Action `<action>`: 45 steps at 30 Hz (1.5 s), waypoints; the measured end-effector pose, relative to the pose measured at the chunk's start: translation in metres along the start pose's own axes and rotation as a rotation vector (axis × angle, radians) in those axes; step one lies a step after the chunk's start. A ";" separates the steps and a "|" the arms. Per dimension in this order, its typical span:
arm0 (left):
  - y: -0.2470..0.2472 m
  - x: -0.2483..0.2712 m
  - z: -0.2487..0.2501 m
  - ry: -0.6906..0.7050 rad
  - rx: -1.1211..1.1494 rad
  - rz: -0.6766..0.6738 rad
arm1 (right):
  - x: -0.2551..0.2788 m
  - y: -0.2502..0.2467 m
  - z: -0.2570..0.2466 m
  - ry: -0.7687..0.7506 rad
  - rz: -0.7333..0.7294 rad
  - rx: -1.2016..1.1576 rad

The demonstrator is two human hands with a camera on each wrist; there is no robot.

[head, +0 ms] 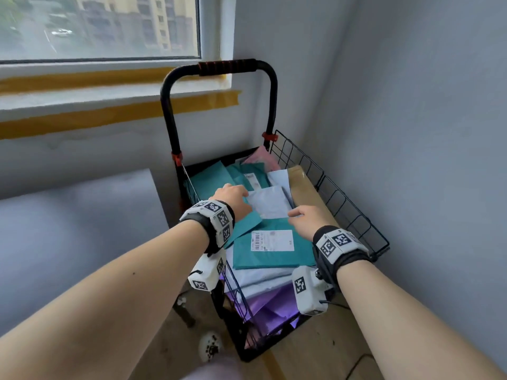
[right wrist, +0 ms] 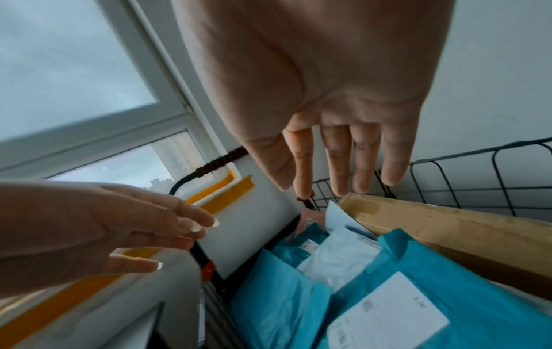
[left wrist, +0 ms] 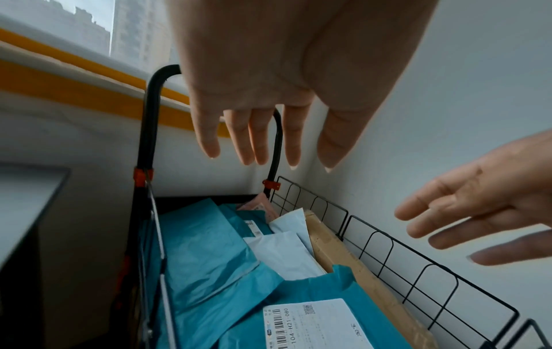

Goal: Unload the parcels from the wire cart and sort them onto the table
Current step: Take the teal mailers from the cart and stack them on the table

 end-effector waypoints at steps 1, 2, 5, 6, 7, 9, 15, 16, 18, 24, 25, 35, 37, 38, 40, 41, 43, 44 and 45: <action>0.006 -0.016 -0.003 -0.007 0.024 -0.010 | -0.015 -0.002 0.002 0.017 -0.016 0.006; 0.014 -0.031 -0.006 -0.016 0.048 -0.026 | -0.030 -0.002 0.004 0.041 -0.040 0.014; 0.037 -0.073 -0.016 -0.062 0.138 -0.082 | -0.073 -0.006 0.010 0.117 -0.081 0.062; 0.043 -0.085 -0.020 -0.080 0.167 -0.104 | -0.087 -0.006 0.013 0.147 -0.088 0.072; 0.050 -0.097 -0.024 -0.096 0.189 -0.124 | -0.101 -0.004 0.017 0.176 -0.097 0.078; 0.063 -0.117 -0.033 -0.129 0.220 -0.151 | -0.124 0.001 0.026 0.235 -0.108 0.097; 0.113 -0.138 -0.057 -0.258 0.245 -0.258 | -0.164 0.033 0.064 0.424 -0.212 0.054; 0.119 -0.141 -0.059 -0.272 0.243 -0.268 | -0.170 0.037 0.067 0.447 -0.232 0.023; 0.127 -0.144 -0.064 -0.306 0.251 -0.267 | -0.183 0.040 0.069 0.455 -0.235 -0.036; 0.133 -0.140 -0.075 -0.433 0.282 -0.242 | -0.213 0.041 0.051 0.375 -0.285 -0.082; 0.133 -0.139 -0.076 -0.452 0.289 -0.234 | -0.213 0.043 0.047 0.370 -0.336 -0.097; 0.091 -0.130 -0.054 -0.535 0.340 -0.001 | -0.210 -0.001 -0.016 0.206 -0.374 -0.258; 0.073 -0.126 -0.051 -0.544 0.333 0.050 | -0.212 -0.034 -0.035 0.122 -0.223 -0.253; 0.064 -0.124 -0.048 -0.550 0.332 0.088 | -0.213 -0.051 -0.041 0.079 -0.143 -0.270; 0.046 -0.122 -0.043 -0.577 0.357 0.188 | -0.212 -0.080 -0.052 0.052 -0.050 -0.362; 0.038 -0.120 -0.041 -0.601 0.386 0.242 | -0.210 -0.092 -0.059 0.033 -0.036 -0.407; 0.023 -0.116 -0.037 -0.644 0.459 0.349 | -0.204 -0.106 -0.071 0.019 -0.056 -0.496; 0.015 -0.113 -0.034 -0.650 0.502 0.414 | -0.199 -0.109 -0.077 0.019 -0.085 -0.549; 0.008 -0.109 -0.031 -0.660 0.559 0.486 | -0.193 -0.108 -0.084 0.025 -0.140 -0.619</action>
Point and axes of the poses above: each hand's wrist, its own x-axis away from the middle knuckle, its own y-axis out of the palm, z = x × y, the point moved 4 cm from there along -x, towards the middle knuckle, and after that the axes turned 14 degrees about y, right-handed, at the moved point
